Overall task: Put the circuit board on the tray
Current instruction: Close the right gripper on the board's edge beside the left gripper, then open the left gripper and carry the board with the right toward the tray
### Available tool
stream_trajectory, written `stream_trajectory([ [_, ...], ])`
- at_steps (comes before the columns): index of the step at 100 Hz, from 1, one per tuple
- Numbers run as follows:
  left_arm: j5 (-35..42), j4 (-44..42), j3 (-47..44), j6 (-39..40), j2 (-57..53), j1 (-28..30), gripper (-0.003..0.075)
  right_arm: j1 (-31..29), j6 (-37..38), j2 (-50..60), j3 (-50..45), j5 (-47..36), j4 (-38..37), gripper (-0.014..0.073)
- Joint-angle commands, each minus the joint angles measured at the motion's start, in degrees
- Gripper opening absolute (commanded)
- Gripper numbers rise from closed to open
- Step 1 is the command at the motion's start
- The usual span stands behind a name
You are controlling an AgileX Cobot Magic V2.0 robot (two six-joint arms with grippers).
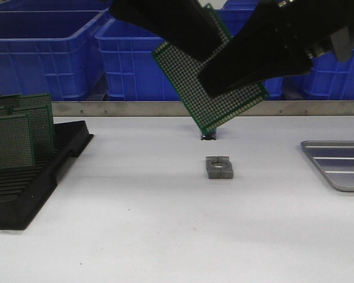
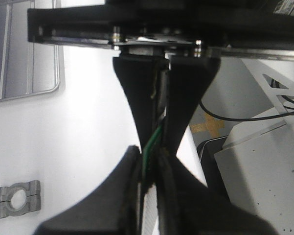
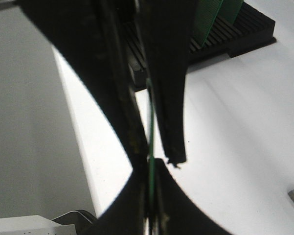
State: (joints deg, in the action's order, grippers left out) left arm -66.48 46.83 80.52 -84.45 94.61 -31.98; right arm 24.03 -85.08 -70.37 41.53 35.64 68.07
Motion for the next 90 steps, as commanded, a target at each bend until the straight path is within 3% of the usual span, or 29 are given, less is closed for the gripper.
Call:
stream_trajectory([
  [1,1.28,4.81,1.73,0.35,-2.11,-0.44,0.0178,-0.11,0.35,1.06,1.86,0.23,3.02,-0.0121],
  [13,2.05,4.55,1.88,0.35,-2.11,-0.34,0.0428,-0.16,0.41,1.06,1.86,0.23,3.02,-0.0121],
  [23,3.06,1.23,2.75,0.35,-2.11,-0.06,0.0522,-1.07,0.85,1.06,1.86,0.25,3.02,-0.0121],
  [35,3.46,-2.28,4.60,2.05,-2.11,1.94,0.0526,-4.59,2.10,1.06,1.74,0.19,3.02,-0.0121],
  [62,3.23,-2.67,6.26,6.28,-2.11,9.99,0.0526,-19.09,10.18,0.93,0.96,-4.13,3.06,-0.0121],
  [90,3.23,-2.67,6.26,6.28,-2.11,11.71,0.0526,-31.38,12.25,-7.53,1.08,-11.26,7.08,-0.0121],
])
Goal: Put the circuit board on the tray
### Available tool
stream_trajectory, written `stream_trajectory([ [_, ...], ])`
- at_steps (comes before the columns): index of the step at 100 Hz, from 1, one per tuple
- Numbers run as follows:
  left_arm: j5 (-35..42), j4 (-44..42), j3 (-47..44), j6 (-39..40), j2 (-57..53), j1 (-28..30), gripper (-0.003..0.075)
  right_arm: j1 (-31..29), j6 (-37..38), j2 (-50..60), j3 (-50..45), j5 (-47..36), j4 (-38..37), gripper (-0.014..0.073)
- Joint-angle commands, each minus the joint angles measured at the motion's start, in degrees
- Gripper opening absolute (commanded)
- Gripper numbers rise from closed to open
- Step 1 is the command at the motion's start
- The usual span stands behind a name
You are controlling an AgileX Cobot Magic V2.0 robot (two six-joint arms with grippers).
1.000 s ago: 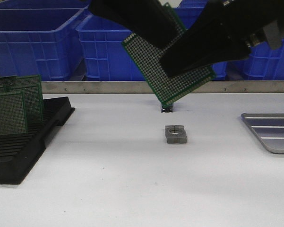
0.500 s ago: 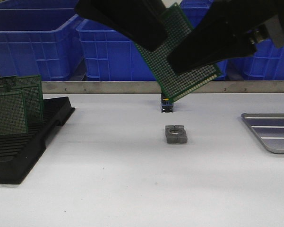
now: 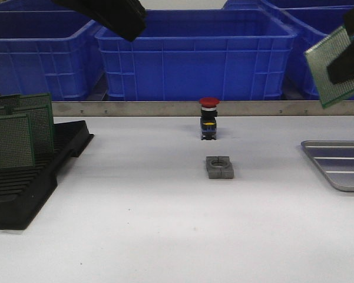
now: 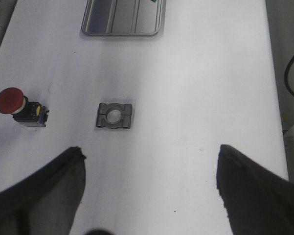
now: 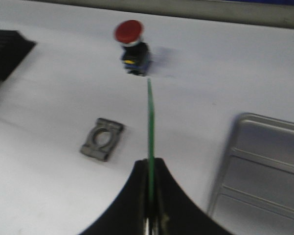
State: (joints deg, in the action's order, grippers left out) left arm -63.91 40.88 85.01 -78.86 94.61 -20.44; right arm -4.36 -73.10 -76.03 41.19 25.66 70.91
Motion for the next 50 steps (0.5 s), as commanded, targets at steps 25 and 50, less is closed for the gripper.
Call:
stream_trajectory([
  [25,0.66,3.28,1.77,0.70,-2.11,0.17,0.0526,-8.22,0.26,-15.02,5.49,-0.64,5.12,-0.0121],
  [50,0.53,3.28,1.77,0.70,-2.11,0.17,0.0526,-8.39,0.26,-23.38,9.99,1.80,5.12,-0.0040],
])
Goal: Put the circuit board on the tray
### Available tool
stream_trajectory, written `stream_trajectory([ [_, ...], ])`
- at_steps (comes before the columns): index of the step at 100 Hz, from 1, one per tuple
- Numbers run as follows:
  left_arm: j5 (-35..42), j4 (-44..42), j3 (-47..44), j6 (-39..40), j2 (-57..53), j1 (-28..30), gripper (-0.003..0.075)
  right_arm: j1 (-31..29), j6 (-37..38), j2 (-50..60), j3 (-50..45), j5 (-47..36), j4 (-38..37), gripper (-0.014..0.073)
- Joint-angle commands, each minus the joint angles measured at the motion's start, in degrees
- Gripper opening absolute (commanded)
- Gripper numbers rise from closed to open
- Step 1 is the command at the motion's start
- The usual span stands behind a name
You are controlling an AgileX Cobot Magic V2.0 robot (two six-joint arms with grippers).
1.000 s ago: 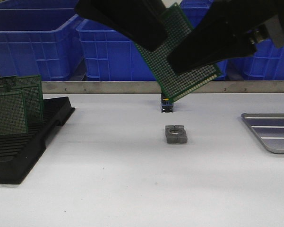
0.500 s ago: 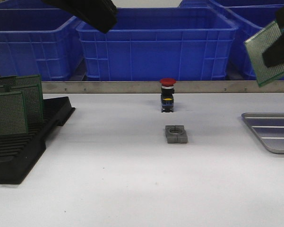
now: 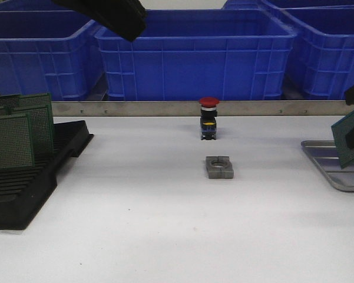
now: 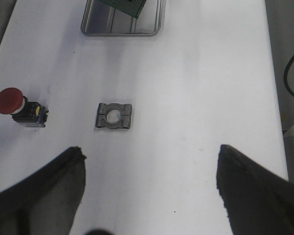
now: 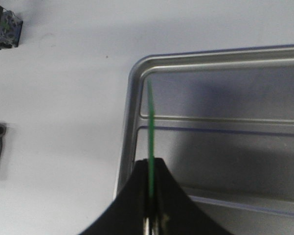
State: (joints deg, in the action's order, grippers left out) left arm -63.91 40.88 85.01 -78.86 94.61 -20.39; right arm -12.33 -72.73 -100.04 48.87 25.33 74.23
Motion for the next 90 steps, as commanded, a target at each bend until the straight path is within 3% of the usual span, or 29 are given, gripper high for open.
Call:
stream_trajectory([
  [1,0.53,3.28,1.77,0.70,-2.11,0.12,0.0526,-0.41,-0.10,0.45,2.32,2.13,1.79,-0.0013],
  [5,0.53,3.28,1.77,0.70,-2.11,0.12,0.0526,-0.41,-0.10,0.33,2.40,1.90,1.79,0.0072],
  [17,0.14,3.08,1.77,0.70,-2.11,0.12,0.0526,-0.41,-0.10,0.38,2.47,0.82,1.68,0.0463],
  [24,0.14,1.74,1.77,0.81,-2.11,0.12,0.0526,-0.41,-0.10,0.62,2.47,0.58,1.56,0.0591],
  [50,0.05,-10.45,1.91,0.81,-2.11,2.78,0.0526,-0.41,-0.10,4.17,2.41,2.15,-1.28,0.0557],
  [90,-3.44,-23.87,1.80,2.38,-2.01,15.33,0.0526,-0.41,-0.10,10.91,2.41,3.46,-1.68,0.0557],
])
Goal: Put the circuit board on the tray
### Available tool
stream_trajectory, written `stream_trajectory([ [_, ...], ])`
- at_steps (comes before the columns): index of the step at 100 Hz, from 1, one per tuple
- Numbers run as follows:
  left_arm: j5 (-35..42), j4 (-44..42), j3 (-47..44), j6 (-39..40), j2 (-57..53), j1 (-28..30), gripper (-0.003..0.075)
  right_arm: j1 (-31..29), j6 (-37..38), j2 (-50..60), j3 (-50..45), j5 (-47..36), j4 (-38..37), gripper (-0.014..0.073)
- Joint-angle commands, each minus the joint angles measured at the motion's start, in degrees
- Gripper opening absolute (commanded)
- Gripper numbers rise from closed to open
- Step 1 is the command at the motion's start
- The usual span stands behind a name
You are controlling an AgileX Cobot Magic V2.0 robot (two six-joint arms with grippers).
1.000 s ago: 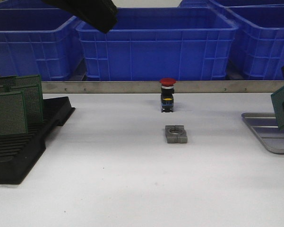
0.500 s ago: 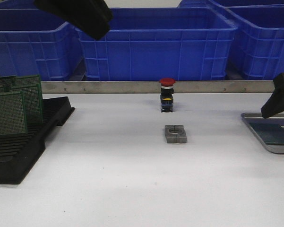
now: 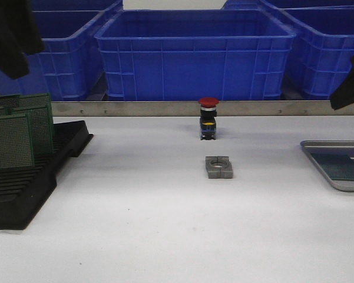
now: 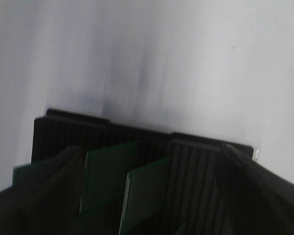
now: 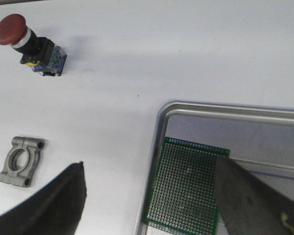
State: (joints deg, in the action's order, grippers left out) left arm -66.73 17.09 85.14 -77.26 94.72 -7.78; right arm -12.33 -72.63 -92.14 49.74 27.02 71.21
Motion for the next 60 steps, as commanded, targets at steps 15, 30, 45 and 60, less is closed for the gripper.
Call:
stream_trajectory([
  [15,-3.45,-0.34,1.54,0.78,-2.12,8.24,0.0526,-0.41,-0.20,3.08,1.54,2.25,2.58,0.0557],
  [30,-6.39,-0.34,0.91,0.78,-1.90,10.99,0.0526,-0.41,-0.20,3.08,1.60,2.03,3.02,0.0557],
  [45,-6.39,-0.38,-0.88,0.67,-1.43,10.99,0.0526,-0.41,-0.20,3.08,1.86,2.16,3.95,0.0557],
  [60,-6.39,-0.51,-2.23,0.56,0.23,10.99,0.0526,-0.41,-0.20,3.08,1.86,3.34,4.24,0.0557],
])
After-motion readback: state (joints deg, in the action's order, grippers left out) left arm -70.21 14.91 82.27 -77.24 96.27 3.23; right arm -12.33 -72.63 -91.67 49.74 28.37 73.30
